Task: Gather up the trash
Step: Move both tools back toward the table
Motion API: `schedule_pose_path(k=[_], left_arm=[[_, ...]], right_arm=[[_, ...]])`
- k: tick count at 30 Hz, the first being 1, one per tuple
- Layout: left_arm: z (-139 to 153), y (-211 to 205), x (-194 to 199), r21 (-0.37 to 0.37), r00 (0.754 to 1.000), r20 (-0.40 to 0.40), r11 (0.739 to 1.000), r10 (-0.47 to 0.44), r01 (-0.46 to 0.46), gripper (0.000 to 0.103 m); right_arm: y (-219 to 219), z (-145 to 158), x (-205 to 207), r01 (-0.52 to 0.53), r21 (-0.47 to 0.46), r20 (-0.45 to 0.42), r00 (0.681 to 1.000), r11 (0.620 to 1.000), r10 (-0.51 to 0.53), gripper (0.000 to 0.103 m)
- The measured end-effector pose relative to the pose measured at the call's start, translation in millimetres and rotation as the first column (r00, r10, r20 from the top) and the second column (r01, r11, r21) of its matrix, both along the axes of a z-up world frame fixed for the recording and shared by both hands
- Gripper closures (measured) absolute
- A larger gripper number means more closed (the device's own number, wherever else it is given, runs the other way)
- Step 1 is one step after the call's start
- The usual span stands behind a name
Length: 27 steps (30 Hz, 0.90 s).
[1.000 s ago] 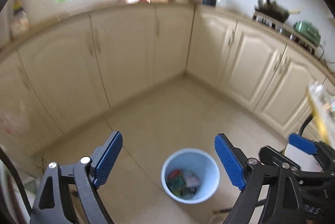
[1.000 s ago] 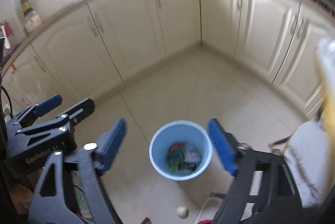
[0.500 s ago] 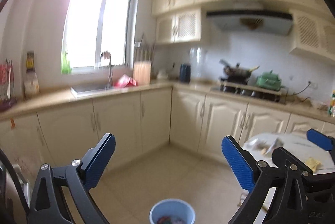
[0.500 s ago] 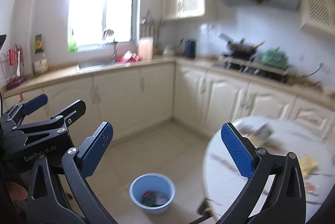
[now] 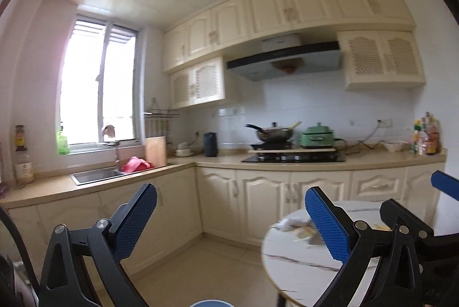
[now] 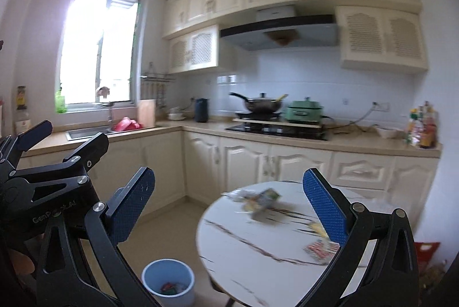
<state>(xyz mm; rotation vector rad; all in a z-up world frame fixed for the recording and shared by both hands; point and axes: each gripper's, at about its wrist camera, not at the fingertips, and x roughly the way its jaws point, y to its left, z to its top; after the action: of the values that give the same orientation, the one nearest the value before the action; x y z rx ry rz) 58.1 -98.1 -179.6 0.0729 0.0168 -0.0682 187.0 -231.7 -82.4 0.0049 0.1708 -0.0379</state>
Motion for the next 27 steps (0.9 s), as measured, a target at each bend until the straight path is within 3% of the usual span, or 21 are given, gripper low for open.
schedule_pose_path(k=[3, 6, 10, 13, 19, 27], left_arm=[[3, 17, -24, 0.01, 0.999, 0.001, 0.999, -0.052, 0.052, 0.001], [15, 37, -23, 0.015, 0.995, 0.001, 0.995, -0.1, 0.1, 0.001], [22, 28, 5, 0.029, 0.985, -0.041, 0.986, -0.166, 0.167, 0.001], [15, 19, 28, 0.031, 0.966, -0.121, 0.972, -0.228, 0.233, 0.001], [3, 13, 75, 0.029, 0.927, -0.257, 0.957, -0.272, 0.289, 0.001], [-8, 10, 152, 0.026, 0.866, -0.421, 0.951, -0.27, 0.309, 0.001]], right_arm=[[-21, 3, -12, 0.051, 0.006, -0.003, 0.999, 0.999, -0.051, 0.0], [-42, 1, -21, 0.102, 0.016, -0.007, 0.995, 0.995, -0.102, 0.0], [-69, -10, -26, 0.163, 0.03, -0.035, 0.986, 0.986, -0.162, 0.0], [-89, -21, -29, 0.197, 0.038, -0.066, 0.979, 0.98, -0.195, 0.0], [-128, -56, -14, 0.27, 0.071, -0.176, 0.951, 0.96, -0.254, 0.0], [-181, -127, 33, 0.346, 0.156, -0.409, 0.875, 0.925, -0.258, 0.0]])
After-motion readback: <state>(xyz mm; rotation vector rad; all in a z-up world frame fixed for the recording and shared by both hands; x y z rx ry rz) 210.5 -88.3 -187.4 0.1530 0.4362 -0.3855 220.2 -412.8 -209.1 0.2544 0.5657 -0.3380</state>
